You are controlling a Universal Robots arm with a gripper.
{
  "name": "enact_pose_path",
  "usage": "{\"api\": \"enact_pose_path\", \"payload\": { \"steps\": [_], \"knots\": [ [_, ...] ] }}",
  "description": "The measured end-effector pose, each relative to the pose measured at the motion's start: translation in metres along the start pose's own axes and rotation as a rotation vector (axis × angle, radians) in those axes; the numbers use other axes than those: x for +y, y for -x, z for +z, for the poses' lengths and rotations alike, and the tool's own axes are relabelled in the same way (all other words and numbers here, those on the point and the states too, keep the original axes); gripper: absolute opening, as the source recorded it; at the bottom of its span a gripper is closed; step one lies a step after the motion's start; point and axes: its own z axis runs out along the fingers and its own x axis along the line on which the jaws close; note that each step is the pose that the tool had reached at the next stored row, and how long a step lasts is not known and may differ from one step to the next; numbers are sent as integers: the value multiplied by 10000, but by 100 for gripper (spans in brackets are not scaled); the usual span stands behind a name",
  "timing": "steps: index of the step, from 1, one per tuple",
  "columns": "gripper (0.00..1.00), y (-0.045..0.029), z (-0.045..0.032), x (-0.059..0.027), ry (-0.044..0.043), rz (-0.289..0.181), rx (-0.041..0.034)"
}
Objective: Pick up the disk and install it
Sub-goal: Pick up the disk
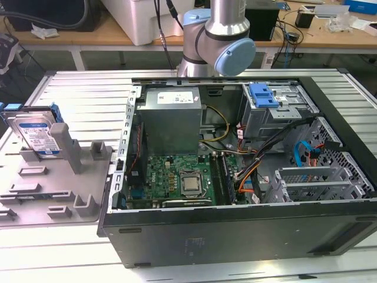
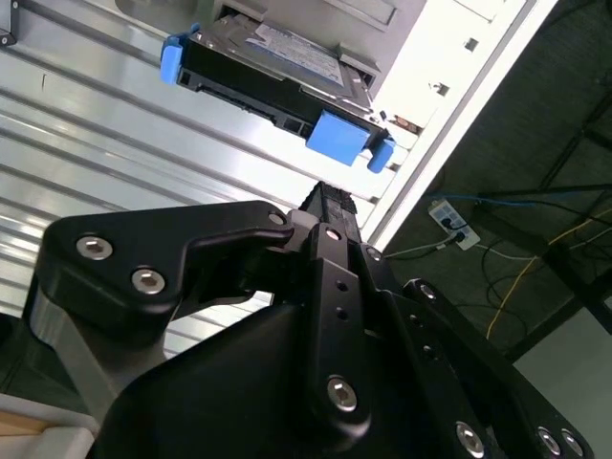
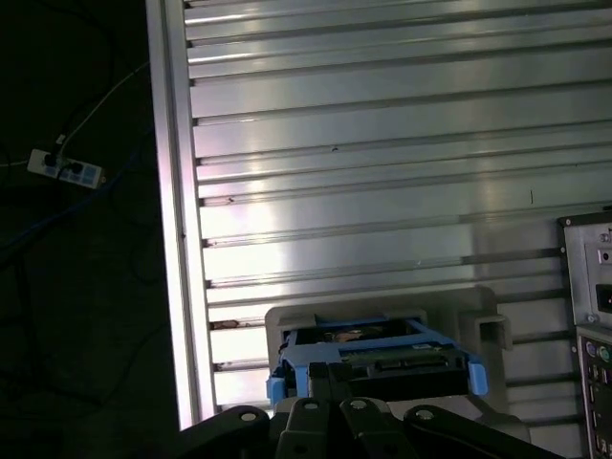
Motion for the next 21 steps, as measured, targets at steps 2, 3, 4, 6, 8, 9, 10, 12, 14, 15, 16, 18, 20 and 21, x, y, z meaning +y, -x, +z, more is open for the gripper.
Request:
{"api": "enact_pose_path", "payload": {
  "steps": [2,3,4,6,8,9,10,12,14,15,16,18,20,21],
  "knots": [
    [11,1,0,0,-5,-323,13],
    [11,1,0,0,-11,-626,26],
    [11,1,0,0,-14,-827,34],
    [11,1,1,0,-20,-1236,51],
    [11,1,3,0,-29,-1751,72],
    [11,1,3,0,-33,-1980,82],
    [11,1,3,0,-36,-2149,90],
    [17,2,6,0,-44,-2655,109],
    [17,2,9,-1,-52,-3116,129],
    [24,2,11,-1,-57,-3385,140],
    [24,1,13,-1,-61,-3672,152],
    [25,2,16,-1,-67,-4053,168],
    [31,2,19,-1,-75,-4480,186],
    [44,2,21,-1,-80,-4764,198]
  ]
}}
